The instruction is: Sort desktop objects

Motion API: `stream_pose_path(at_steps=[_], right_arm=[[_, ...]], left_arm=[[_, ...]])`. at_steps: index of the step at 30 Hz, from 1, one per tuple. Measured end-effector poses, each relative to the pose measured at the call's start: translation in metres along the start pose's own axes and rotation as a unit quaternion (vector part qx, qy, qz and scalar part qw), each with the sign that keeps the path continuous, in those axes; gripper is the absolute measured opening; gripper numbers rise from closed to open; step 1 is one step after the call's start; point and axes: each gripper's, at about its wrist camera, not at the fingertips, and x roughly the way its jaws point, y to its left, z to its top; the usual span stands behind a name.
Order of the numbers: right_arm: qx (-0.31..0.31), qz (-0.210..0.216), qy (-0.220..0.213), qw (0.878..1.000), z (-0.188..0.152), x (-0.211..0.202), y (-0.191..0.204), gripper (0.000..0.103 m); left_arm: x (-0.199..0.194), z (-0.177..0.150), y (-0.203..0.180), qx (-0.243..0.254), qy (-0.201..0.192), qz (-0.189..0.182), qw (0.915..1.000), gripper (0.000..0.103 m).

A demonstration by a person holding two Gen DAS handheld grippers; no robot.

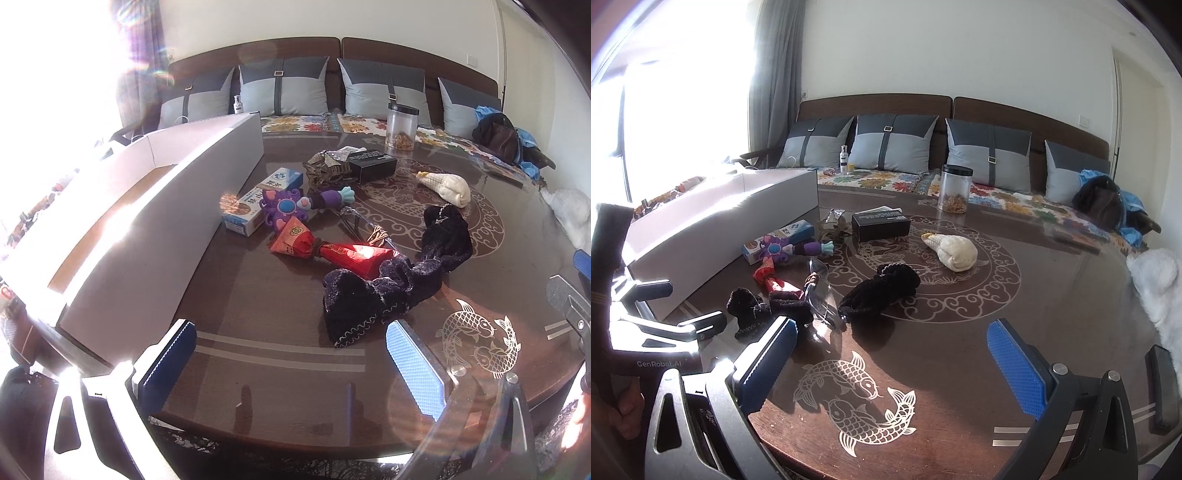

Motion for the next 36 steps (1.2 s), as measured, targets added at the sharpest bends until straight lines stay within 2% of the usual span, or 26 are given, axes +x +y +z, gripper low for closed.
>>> stream_pose_path(at_steps=[6, 9, 12, 14, 17, 19, 23, 25, 28, 29, 31, 33, 36], right_arm=[[0.056, 0.040, 0.071, 0.995, -0.006, 0.021, -0.007, 0.103], [0.068, 0.068, 0.093, 0.991, 0.001, 0.032, 0.000, 0.103], [0.052, 0.031, 0.100, 0.993, 0.016, 0.045, 0.006, 0.103], [0.080, 0.020, 0.117, 0.990, 0.026, 0.065, -0.003, 0.103], [0.140, 0.028, 0.167, 0.975, 0.038, 0.105, -0.020, 0.103], [0.159, 0.030, 0.197, 0.967, 0.043, 0.131, -0.026, 0.103], [0.160, 0.037, 0.239, 0.957, 0.048, 0.169, -0.023, 0.103], [0.148, 0.033, 0.252, 0.956, 0.046, 0.179, -0.018, 0.101], [0.129, 0.032, 0.263, 0.956, 0.045, 0.188, -0.012, 0.084], [0.125, 0.037, 0.266, 0.955, 0.043, 0.189, -0.010, 0.072], [0.111, 0.043, 0.264, 0.957, 0.040, 0.188, -0.007, 0.061], [0.095, 0.057, 0.262, 0.959, 0.036, 0.183, -0.005, 0.040], [0.067, 0.063, 0.254, 0.963, 0.030, 0.169, -0.007, 0.040]], left_arm=[[0.000, -0.002, 0.022, -0.023, 0.003, 0.006, 0.9997, 0.103], [-0.001, -0.003, 0.027, -0.029, 0.004, 0.005, 0.9996, 0.103], [-0.002, -0.002, 0.029, -0.030, 0.005, 0.002, 0.9995, 0.103], [-0.004, -0.002, 0.027, -0.033, 0.005, -0.003, 0.9994, 0.103], [-0.004, 0.000, 0.022, -0.030, 0.002, -0.007, 0.9995, 0.103], [-0.003, 0.001, 0.017, -0.026, 0.003, -0.010, 0.9996, 0.103], [-0.001, 0.001, 0.008, -0.015, 0.007, -0.015, 0.9998, 0.103], [-0.001, 0.002, 0.004, -0.010, 0.007, -0.017, 0.9998, 0.103], [0.001, 0.003, -0.002, -0.002, 0.009, -0.018, 0.9998, 0.103], [0.002, 0.003, -0.004, -0.001, 0.011, -0.019, 0.9998, 0.103], [0.005, 0.002, -0.008, 0.001, 0.015, -0.021, 0.9997, 0.103], [0.007, 0.002, -0.014, 0.006, 0.018, -0.022, 0.9996, 0.103], [0.007, 0.000, -0.022, 0.019, 0.019, -0.023, 0.9994, 0.103]])
